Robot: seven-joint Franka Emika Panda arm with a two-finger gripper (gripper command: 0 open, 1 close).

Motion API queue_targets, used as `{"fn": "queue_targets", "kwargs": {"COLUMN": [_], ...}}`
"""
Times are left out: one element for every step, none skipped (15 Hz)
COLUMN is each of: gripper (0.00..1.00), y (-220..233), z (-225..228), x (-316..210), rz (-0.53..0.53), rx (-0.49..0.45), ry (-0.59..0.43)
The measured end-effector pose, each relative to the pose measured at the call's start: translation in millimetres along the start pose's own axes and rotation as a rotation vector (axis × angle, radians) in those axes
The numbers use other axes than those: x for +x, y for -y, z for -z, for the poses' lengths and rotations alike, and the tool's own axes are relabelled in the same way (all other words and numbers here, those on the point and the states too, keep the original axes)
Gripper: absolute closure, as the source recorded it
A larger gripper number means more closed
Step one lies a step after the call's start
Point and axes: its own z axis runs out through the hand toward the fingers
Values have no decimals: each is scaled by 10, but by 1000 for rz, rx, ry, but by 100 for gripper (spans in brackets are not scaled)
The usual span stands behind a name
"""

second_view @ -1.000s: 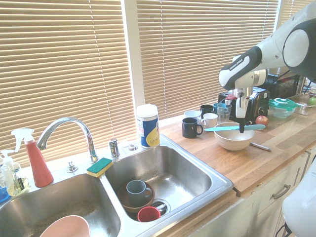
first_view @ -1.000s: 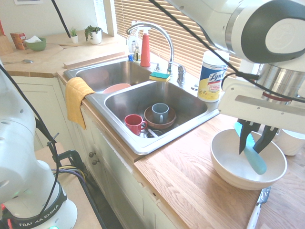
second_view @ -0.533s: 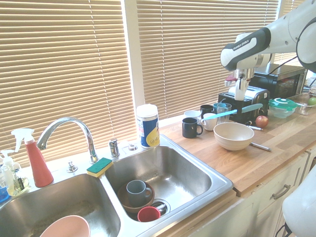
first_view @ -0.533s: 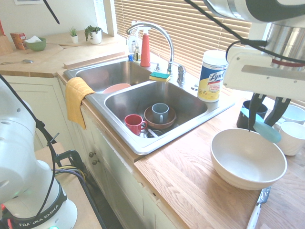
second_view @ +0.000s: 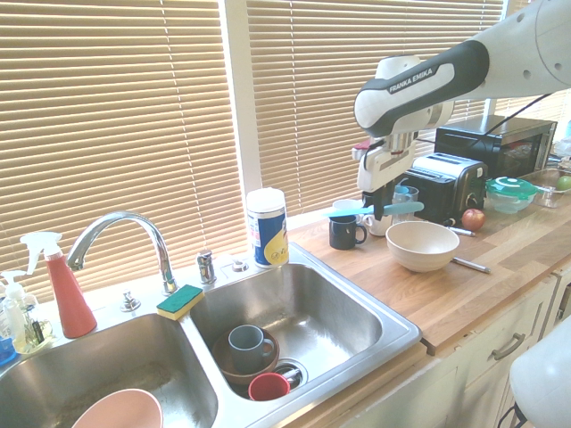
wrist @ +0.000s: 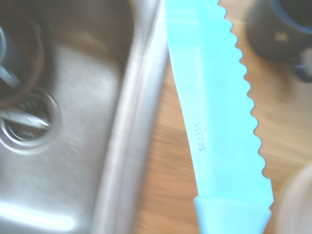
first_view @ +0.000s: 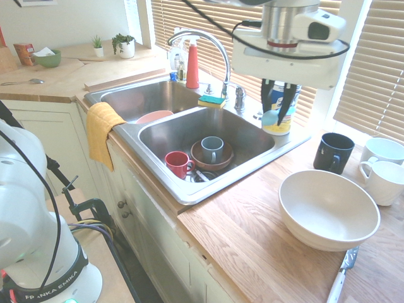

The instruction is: Put the knife into the sink

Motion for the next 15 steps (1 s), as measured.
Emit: {"fn": "queue_targets", "kwargs": {"gripper": [100, 100, 100, 100, 100, 100, 100, 100, 100, 100, 100, 100, 100, 100, 100], "y": [211, 399, 556, 705, 825, 930, 1020, 1082, 1140, 1210, 1267, 1300, 1314, 1308, 1288], "z": [-113, -215, -294, -378, -480, -604, -728, -865, -1008, -1147, -1293, -1456, -1633, -1803, -1964], "x": [-142, -277, -400, -534, -661, -785, -885, -963, -1025, -1066, -1088, -1092, -1081, -1050, -997], "rz": [-55, -109, -148, -170, -182, -190, -198, -206, -213, -215, -221, -229, -235, -238, -242], "rx": [20, 38, 52, 63, 71, 75, 78, 80, 80, 79, 76, 71, 65, 59, 53], "ry": [-8, -23, -38, -46, -50, -48, -44, -38, -33, -30, -28, -25, -21, -16, -13]}}
